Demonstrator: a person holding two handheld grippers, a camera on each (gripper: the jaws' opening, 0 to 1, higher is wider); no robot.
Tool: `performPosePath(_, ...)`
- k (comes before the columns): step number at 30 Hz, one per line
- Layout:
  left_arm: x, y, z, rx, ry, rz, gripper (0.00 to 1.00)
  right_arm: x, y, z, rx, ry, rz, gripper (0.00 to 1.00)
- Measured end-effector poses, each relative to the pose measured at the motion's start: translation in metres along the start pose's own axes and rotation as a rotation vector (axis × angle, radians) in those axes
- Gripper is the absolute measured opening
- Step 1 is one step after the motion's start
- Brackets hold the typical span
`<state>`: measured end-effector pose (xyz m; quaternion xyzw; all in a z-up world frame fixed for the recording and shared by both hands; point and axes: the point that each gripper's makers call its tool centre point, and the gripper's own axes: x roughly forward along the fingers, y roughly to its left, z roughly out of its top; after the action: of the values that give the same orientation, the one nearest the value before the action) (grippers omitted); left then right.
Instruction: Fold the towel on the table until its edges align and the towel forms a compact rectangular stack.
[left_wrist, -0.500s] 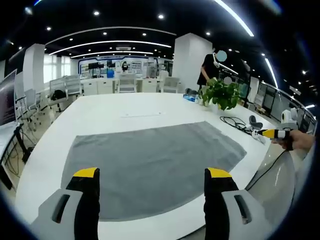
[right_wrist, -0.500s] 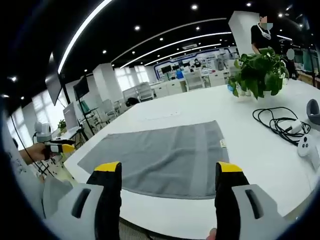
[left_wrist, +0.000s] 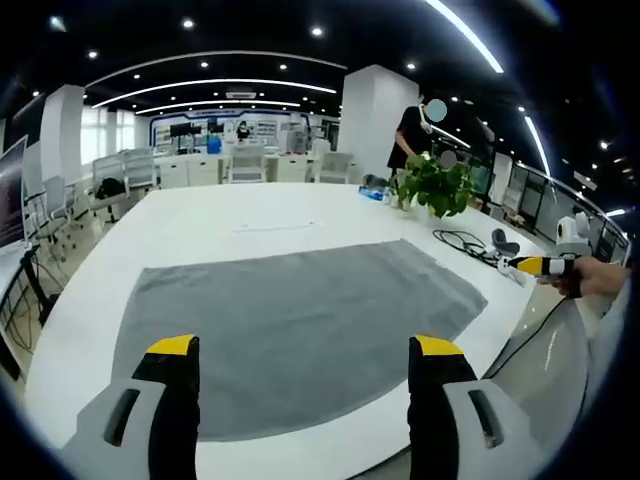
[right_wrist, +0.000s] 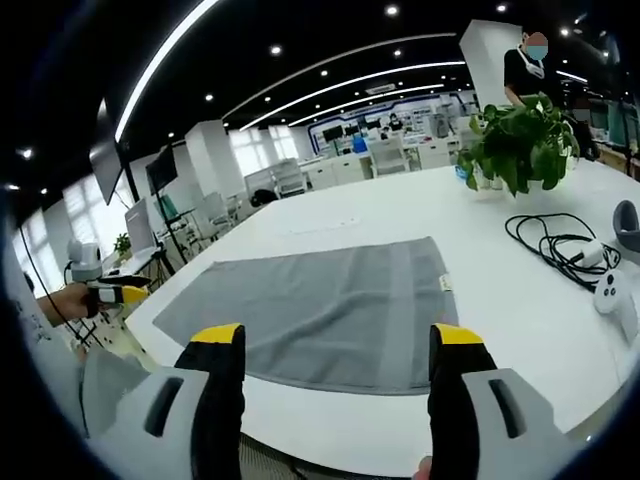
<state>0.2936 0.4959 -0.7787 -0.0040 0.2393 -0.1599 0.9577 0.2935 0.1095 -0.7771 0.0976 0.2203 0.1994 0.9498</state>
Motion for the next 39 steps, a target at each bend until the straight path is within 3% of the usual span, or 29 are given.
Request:
performPosePath(12, 0.004, 0.003, -0.01, -0.02, 0.021, 0.004, 0.88, 0.001, -0.001, -0.002, -0.005, 0.009, -0.007, 0.74)
performPosePath(19, 0.006, 0.001, -0.011, 0.003, 0.027, -0.014, 0.88, -0.001, -0.005, 0.0, 0.008, -0.007, -0.034, 0.75)
performPosePath(39, 0.016, 0.0, -0.012, -0.016, 0.031, -0.039, 0.88, 0.0, -0.008, -0.008, 0.006, 0.04, -0.053, 0.74)
